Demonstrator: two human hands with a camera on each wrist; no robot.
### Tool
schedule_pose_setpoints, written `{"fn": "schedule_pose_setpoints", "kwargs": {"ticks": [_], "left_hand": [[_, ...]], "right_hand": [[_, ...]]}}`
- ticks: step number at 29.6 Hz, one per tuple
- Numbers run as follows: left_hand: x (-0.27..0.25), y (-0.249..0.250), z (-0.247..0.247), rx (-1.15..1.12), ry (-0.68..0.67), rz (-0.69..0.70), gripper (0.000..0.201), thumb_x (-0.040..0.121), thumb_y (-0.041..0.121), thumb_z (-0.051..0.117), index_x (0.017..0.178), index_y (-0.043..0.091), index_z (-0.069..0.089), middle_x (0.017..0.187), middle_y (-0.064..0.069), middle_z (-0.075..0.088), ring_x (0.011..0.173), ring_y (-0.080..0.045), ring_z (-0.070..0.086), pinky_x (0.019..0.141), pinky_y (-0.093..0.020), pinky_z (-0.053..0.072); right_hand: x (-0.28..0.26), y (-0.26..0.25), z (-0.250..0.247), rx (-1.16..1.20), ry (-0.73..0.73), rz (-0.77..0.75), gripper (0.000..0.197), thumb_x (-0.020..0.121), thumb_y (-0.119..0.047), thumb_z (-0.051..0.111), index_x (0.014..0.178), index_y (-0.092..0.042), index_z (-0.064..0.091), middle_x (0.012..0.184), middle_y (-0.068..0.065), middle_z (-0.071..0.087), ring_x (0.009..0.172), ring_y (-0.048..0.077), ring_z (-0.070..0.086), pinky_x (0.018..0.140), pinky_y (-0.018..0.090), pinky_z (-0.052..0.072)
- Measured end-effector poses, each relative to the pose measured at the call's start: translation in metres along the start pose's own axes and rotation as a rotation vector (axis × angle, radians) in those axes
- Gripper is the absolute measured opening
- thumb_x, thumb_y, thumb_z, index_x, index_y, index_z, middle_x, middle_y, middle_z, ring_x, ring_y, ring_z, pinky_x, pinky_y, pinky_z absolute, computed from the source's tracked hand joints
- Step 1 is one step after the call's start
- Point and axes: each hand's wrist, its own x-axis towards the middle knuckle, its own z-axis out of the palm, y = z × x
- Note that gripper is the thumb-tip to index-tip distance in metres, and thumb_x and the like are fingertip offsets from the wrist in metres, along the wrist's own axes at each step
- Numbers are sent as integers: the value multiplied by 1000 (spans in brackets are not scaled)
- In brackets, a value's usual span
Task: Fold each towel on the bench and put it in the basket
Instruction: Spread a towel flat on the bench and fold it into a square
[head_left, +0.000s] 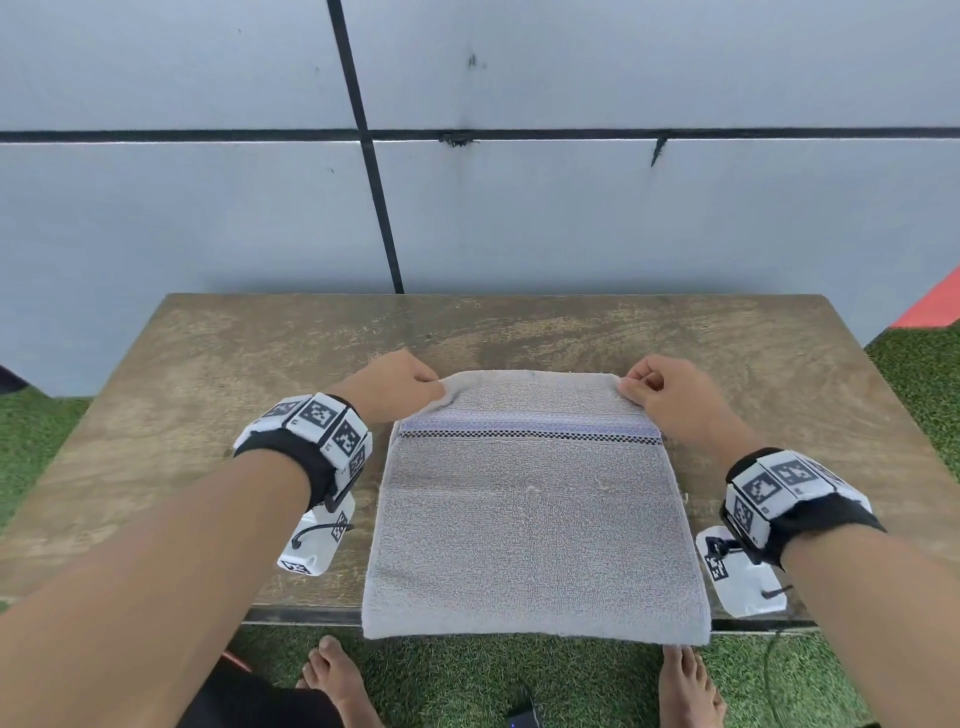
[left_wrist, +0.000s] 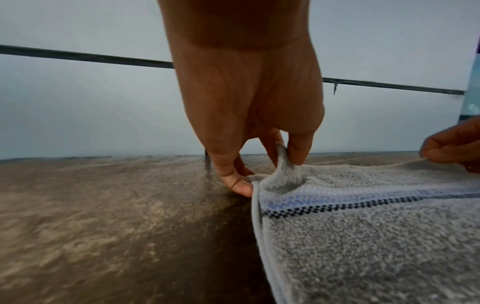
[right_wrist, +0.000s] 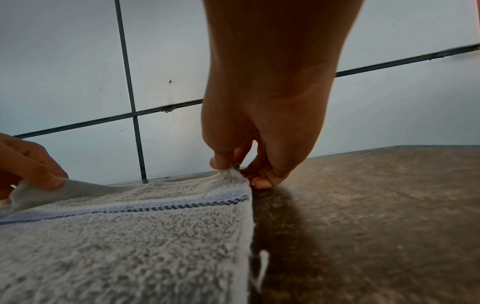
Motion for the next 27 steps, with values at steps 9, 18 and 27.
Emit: {"fn": "schedule_pose_setpoints", "kwargs": {"ticks": [9,18,27], "left_hand": [[-10,0,18,79,-6,17,29,106,35,35,78,32,44,97,-11,53,92,-27,55,66,-32,39],[-20,5,31,-221,156,-34,35,100,20,52,68,7,56,65,-6,46,89,-38,55,57,-29,27],[-31,26,20,-396,150,-40,35,97,15,56,63,14,47,55,3,31,47,-10,25,51,-22,25]], "right_hand": [[-7,0,-1,-18,-45,-75,14,92,-31,71,85,-19,66,75,6,68,59,11,50,53,17,39],[-16,5,8,-8,27,-91,10,91,-27,72,84,-21,68,72,-3,66,62,12,55,58,25,42],[-20,5,2,158,101,-72,11,92,-26,72,85,-19,67,76,3,67,65,15,53,61,29,44]]}}
